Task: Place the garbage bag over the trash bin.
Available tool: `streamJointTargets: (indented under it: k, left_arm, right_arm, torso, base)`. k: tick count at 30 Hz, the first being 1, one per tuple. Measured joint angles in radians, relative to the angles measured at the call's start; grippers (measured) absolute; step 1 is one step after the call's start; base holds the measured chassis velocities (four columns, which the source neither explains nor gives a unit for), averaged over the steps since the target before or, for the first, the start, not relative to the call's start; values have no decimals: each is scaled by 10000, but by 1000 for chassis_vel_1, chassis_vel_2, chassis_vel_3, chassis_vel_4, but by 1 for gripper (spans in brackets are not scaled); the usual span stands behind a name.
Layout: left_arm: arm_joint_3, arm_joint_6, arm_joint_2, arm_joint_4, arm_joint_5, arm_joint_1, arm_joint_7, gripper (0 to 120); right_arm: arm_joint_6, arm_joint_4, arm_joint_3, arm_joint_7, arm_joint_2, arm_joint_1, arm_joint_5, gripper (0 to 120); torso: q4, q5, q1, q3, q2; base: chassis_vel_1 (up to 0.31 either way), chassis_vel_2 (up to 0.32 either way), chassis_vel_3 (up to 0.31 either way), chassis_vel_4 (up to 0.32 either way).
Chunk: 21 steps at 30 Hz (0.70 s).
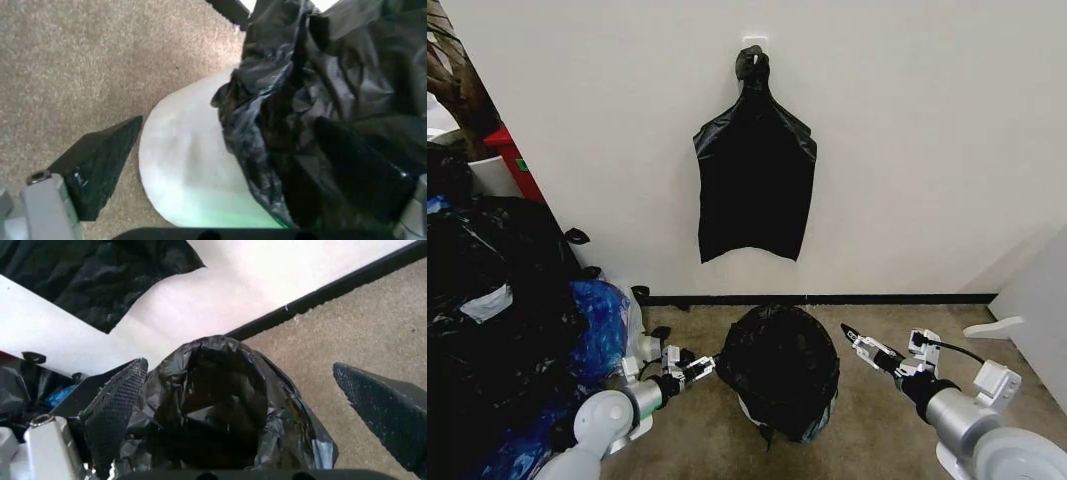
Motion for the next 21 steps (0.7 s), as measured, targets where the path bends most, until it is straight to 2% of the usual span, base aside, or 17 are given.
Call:
streamJointTargets:
  k: [8,21]
  left_arm:
    - [83,-67,48,546,61,-139,-2,100]
    - [567,-109,-258,1249,891,-234,313,100]
  right_arm:
    - [9,-85,-51,-25,38,65,1,100]
    - [22,54,-42,-165,-5,-25,-97,100]
  torso:
    - [1,1,0,0,0]
    - [1,0,0,0,0]
  base:
    - [0,0,0,0]
    - [0,0,0,0]
